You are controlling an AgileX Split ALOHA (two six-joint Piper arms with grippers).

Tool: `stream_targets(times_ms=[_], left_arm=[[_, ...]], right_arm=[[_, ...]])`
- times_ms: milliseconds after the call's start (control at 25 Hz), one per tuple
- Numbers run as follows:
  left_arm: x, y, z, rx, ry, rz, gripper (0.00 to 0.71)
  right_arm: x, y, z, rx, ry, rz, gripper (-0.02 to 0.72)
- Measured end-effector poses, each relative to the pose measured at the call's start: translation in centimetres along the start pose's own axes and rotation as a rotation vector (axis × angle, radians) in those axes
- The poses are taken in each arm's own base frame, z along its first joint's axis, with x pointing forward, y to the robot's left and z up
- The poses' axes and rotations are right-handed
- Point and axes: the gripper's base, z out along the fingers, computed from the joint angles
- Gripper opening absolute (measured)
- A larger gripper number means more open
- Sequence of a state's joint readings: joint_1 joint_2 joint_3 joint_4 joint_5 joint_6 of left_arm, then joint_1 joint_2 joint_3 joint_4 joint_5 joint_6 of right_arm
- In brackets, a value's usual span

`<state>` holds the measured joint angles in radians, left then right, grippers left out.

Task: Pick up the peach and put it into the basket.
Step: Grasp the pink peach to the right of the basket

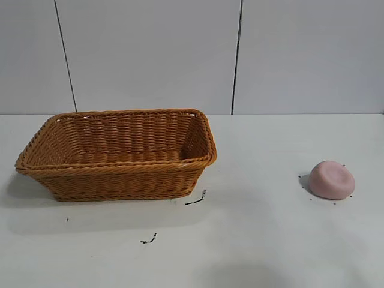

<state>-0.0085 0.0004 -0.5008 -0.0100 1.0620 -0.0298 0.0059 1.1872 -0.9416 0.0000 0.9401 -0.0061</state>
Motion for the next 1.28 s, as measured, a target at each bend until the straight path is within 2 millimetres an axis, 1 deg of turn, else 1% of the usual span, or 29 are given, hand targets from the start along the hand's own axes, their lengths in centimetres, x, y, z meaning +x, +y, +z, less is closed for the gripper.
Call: stream_targets(times_ms=[120,200,320,400,560,760,920,1040,1280], left_arm=[[0.0,0.0,0.0,0.0,0.0,0.0,0.693],[0.0,0.0,0.0,0.0,0.0,0.0,0.693],[0.0,0.0,0.0,0.0,0.0,0.0,0.693],[0.0,0.0,0.0,0.0,0.0,0.0,0.693],[0.0,0.0,0.0,0.0,0.0,0.0,0.693],[0.0,0.0,0.0,0.0,0.0,0.0,0.693],[0.0,0.0,0.0,0.0,0.0,0.0,0.693],[0.0,0.0,0.0,0.0,0.0,0.0,0.693],[0.0,0.0,0.0,0.0,0.0,0.0,0.693]], right_arm=[[-3.7,0.0,3.3,-0.002,0.084,-0.01,0.687],[-5.5,0.5,5.8,-0.01,0.136,-0.045,0.687],[-7.5,2.4,8.6,-0.033,0.178,-0.114,0.687],[-8.4,3.2,10.1,-0.04,0.197,-0.132,0.687],[-8.9,3.5,13.6,-0.032,0.252,-0.128,0.687],[-8.2,3.5,17.7,-0.017,0.317,-0.132,0.687],[-7.6,3.4,20.2,-0.007,0.347,-0.139,0.687],[-7.4,3.3,21.4,0.009,0.352,-0.138,0.687],[-7.7,2.8,21.8,0.032,0.32,-0.13,0.687]])
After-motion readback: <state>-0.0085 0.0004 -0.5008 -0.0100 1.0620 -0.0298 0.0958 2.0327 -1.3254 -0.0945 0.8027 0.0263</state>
